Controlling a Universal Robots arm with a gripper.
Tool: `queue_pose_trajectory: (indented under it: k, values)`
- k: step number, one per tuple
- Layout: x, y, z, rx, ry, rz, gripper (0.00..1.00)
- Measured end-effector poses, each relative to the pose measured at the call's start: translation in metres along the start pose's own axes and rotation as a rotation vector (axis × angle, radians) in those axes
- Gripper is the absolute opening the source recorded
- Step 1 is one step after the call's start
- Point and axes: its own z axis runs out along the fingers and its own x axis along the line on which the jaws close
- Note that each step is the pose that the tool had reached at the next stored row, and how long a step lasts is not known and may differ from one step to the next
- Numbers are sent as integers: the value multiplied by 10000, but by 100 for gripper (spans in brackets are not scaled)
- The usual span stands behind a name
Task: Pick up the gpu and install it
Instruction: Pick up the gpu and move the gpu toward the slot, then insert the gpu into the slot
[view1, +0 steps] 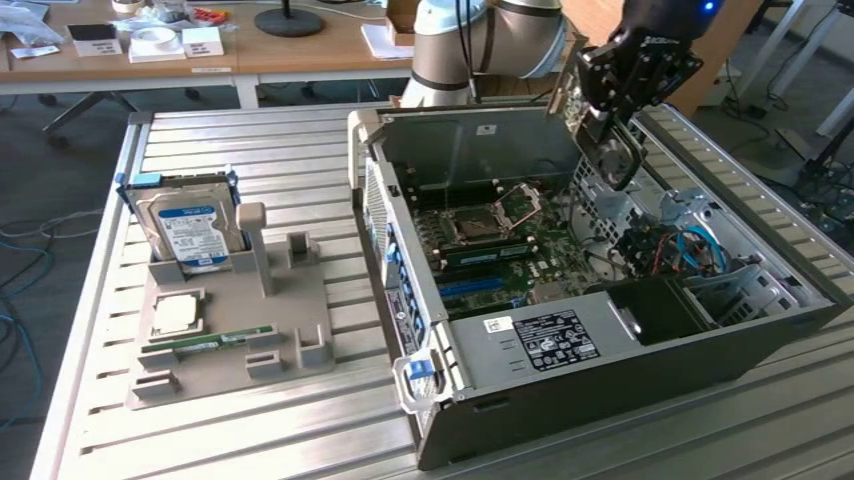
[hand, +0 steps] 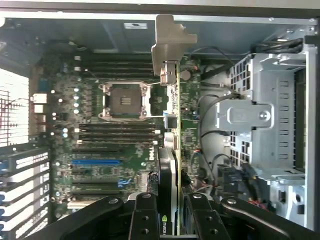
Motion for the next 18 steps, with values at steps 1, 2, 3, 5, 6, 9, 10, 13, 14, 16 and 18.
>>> queue_pose_trajectory:
  k: [1,2,3,5,6,9,10,13,14,16,18]
  values:
    - [-28,0,0,0,1,-1,27]
    - [-54,1,1,0,0,0,27]
    - [-80,1,1,1,0,1,27]
    - [-131,2,1,1,0,0,27]
    - [-154,3,2,0,1,-1,27]
    - [-213,4,2,1,1,0,27]
    - [-231,4,3,0,1,0,27]
    - [-237,4,3,0,0,0,27]
    - [-237,4,3,0,0,0,27]
    - [-237,4,3,0,0,0,27]
    - [-237,4,3,0,1,0,27]
